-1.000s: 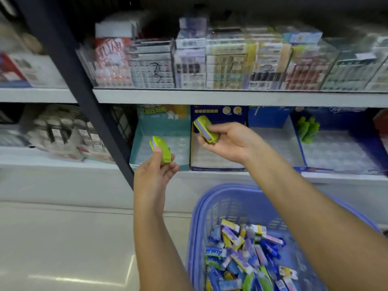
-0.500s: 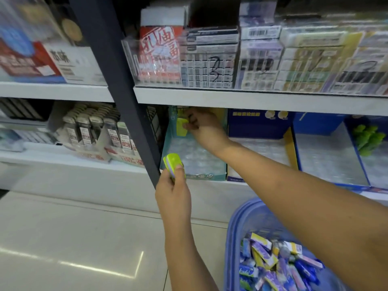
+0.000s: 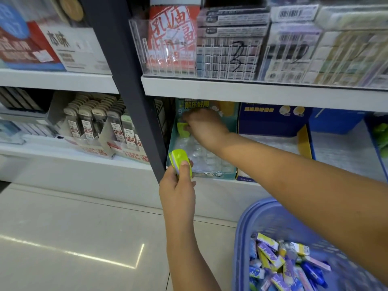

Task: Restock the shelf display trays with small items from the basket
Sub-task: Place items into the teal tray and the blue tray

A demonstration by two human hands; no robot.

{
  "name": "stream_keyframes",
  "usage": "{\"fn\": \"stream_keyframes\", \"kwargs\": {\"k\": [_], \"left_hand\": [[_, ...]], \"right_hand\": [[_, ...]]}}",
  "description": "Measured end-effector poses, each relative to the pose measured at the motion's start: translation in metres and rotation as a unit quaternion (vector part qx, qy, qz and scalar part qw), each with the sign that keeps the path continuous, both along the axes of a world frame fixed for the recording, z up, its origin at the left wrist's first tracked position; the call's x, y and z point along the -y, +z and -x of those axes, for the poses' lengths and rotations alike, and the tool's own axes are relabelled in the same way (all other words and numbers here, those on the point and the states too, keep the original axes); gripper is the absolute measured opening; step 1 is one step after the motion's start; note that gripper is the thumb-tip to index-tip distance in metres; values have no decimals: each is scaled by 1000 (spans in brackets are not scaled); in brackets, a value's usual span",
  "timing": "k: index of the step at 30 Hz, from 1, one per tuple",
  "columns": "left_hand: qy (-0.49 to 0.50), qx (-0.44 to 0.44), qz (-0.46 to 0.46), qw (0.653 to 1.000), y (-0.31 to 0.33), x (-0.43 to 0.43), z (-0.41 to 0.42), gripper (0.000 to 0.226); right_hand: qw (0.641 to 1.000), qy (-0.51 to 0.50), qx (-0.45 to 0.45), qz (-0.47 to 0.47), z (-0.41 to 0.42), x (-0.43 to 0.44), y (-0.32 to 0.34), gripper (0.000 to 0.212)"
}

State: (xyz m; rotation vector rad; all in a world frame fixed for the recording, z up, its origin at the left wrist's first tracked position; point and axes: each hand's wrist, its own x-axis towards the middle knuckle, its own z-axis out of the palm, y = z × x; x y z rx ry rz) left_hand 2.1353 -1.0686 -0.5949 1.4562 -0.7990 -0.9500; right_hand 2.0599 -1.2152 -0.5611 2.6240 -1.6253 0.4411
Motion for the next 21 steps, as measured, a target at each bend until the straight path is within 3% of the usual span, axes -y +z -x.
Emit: {"fn": "stream_keyframes", "kwargs": {"k": [6,8,10,12,15,18,21], "left_hand": [[-20,-78,29,996,4,-5,-3,18],[-17,-134,43,990,8,-7,-6,20],[-8,-184,49,982,13,-5,-8,25],[-12,-245,58,968,16,-2,-10,28],[-68,-297,81,949,18,-3,-9,30],[-80,-254,97,959,18,-4,-7,36],[-25,-85,77,993,16,-1,-3,24]], "right_hand": [[996,-16,40,-74,10,-19,5,39],[986,-14,112,-124,18,-34,8,46],[946,3,256,-198,23,-52,13,34],[882,35,367,-294,28,-69,20,22],[844,95,394,-351,31,-85,31,16],[835,109,403,-359,32,-86,40,16],[867,77,396,-293,29,-73,43,20]]}}
